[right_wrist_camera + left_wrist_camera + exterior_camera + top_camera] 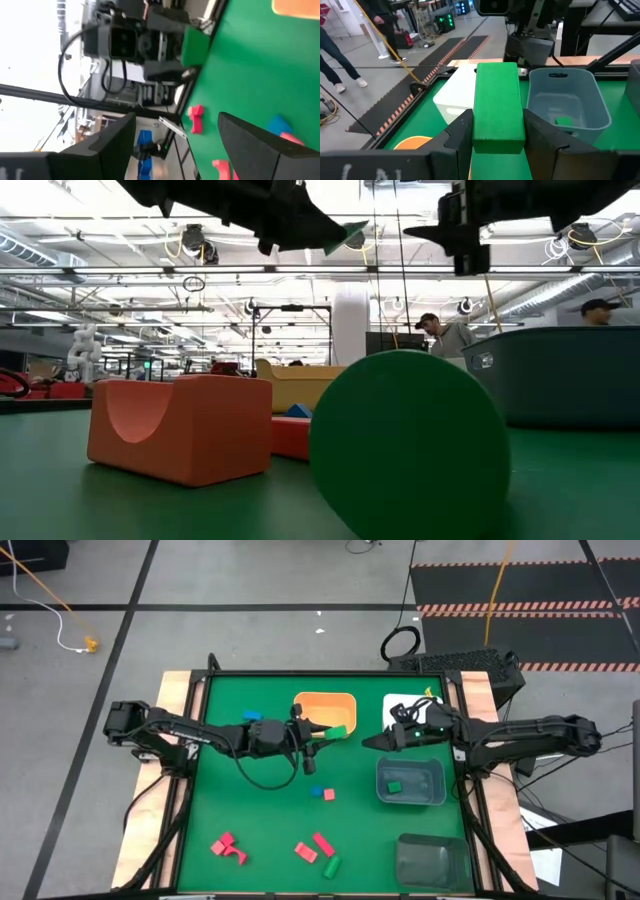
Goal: Sort & place blocks by color
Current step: Put the top green block into the dark blue bin
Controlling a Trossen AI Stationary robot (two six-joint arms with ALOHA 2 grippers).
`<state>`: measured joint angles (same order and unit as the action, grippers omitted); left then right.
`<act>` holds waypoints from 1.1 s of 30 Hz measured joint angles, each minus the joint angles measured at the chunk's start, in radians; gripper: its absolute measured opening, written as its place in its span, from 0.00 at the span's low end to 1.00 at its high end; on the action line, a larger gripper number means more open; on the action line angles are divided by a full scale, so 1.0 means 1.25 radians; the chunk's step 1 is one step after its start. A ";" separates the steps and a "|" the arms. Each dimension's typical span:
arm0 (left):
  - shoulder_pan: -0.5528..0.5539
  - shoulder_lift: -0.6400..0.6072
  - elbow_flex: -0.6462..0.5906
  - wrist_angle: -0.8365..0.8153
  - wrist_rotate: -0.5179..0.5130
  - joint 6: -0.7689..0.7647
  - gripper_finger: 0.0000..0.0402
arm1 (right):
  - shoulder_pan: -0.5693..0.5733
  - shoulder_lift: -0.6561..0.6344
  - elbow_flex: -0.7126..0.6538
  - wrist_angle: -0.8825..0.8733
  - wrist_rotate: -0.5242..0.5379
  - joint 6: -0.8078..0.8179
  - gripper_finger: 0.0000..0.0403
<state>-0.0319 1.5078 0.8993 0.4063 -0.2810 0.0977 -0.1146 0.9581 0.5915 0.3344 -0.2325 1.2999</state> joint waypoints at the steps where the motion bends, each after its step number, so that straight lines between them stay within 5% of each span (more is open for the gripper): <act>1: 0.002 0.000 0.000 -0.001 0.000 0.002 0.34 | -0.004 0.012 0.000 0.020 0.000 0.000 0.68; 11: 0.030 0.000 0.001 -0.017 0.037 0.001 0.34 | -0.053 0.112 0.000 0.090 0.002 0.019 0.66; 15: 0.030 0.000 0.001 -0.018 0.038 0.002 0.34 | -0.072 0.140 0.000 0.095 0.068 0.008 0.66; 33: 0.061 0.000 0.001 -0.031 0.056 0.047 0.34 | -0.075 0.333 0.000 0.433 0.087 0.077 0.66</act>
<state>0.0448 1.5074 0.9005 0.3674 -0.2108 0.1558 -0.2086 1.3740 0.5911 0.8752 -0.1243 1.3964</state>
